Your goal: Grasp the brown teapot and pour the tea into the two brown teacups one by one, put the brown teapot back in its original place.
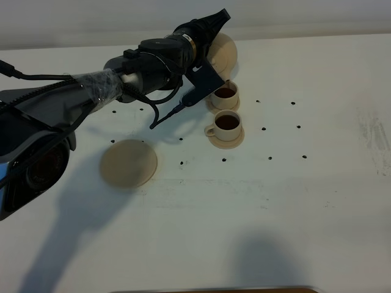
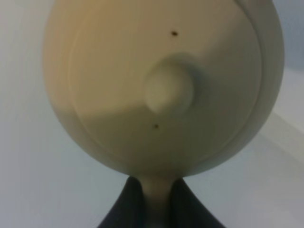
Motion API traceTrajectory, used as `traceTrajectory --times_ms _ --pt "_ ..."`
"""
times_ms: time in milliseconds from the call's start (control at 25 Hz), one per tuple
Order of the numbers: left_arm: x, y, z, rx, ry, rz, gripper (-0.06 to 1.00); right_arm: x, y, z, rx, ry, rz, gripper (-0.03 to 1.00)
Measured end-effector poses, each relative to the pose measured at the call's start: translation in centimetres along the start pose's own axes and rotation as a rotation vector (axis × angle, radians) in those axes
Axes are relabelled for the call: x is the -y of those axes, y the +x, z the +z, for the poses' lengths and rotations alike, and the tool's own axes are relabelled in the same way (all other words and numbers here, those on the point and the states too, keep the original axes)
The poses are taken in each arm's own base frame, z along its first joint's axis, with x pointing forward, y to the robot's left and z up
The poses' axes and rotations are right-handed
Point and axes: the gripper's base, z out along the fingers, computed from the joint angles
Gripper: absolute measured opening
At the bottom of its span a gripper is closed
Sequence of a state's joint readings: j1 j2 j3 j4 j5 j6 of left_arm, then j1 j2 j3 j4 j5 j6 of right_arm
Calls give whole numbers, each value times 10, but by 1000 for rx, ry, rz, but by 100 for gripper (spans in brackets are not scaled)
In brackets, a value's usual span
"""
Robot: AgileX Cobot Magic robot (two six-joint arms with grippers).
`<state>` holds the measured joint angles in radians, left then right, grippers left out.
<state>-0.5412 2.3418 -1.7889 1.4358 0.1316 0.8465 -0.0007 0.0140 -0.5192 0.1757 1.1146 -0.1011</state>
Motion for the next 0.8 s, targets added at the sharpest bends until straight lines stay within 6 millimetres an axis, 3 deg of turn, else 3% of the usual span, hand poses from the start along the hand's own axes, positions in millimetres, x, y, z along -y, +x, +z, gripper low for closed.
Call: traceTrajectory --times_ms 800 --pt "0 0 0 3 -3 3 16 0 0 0 0 0 0 22"
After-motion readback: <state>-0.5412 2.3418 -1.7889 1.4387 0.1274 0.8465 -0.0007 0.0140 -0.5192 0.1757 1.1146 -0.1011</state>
